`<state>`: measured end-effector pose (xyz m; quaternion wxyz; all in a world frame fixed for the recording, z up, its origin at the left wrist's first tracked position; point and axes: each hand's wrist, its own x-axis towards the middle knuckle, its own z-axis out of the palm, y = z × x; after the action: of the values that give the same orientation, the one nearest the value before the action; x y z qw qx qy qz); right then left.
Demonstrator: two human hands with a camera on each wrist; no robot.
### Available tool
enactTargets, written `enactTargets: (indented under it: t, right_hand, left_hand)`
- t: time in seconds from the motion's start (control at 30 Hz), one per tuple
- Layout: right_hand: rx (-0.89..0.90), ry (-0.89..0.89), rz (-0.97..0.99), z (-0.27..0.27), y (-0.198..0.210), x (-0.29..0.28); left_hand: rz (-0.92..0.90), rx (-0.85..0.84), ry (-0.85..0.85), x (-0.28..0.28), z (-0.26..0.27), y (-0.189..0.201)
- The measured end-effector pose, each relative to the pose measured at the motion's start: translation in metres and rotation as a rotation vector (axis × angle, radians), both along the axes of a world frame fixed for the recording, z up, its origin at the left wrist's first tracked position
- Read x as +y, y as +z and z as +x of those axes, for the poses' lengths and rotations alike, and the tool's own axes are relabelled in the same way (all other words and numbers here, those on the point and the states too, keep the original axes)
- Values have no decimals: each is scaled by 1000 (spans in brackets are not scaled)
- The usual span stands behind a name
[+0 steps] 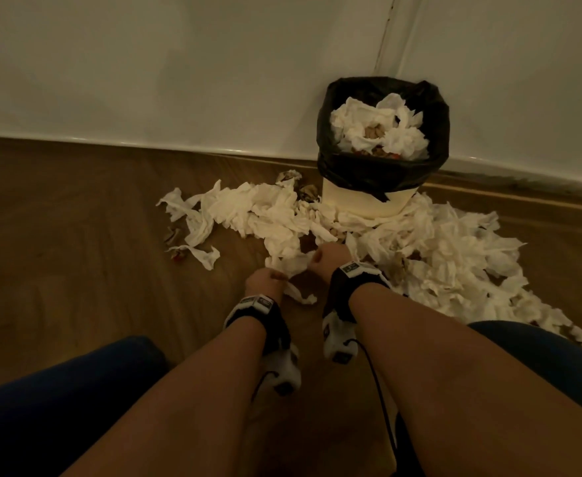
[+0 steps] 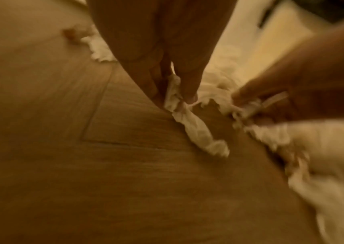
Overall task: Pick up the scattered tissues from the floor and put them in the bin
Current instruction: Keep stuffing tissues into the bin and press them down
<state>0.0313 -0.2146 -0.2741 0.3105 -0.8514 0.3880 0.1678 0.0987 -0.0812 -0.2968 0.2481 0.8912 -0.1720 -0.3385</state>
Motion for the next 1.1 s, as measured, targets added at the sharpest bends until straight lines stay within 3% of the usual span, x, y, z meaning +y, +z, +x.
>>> enactTargets:
  t: [0.07,0.13,0.4,0.53,0.67,0.77,0.83,0.93,1.1]
  right_hand:
    - [-64,-188,89,-1,3,-4]
    - [-64,-306,157,-3,8,-7]
    - [35,-323,196,-9,21,-11]
    - [-129,-528,446,-14,25,-15]
    - [-277,-701,477,-14,51,-27]
    - [-534,-977,776,-23,76,-27]
    - [-582,-1074,835,-27,76,-31]
    - [-537,-951,745,-39,82,-32]
    - [-588,-782,546,-53,92,-41]
  left_hand:
    - [-179,207,283,3,-2,-4]
    - [-244,324,441,2,-5,-4]
    - [-217,345,634,-1,2,3]
    - [-143,228,496,0,3,5]
    - [-22,40,94,-2,-4,14]
    - [29,39,-159,-6,-15,15]
    - [124,10,-311,-8,-22,12]
    - [238,-10,-366,-11,-28,11]
    - [306,17,-299,-17,-29,4]
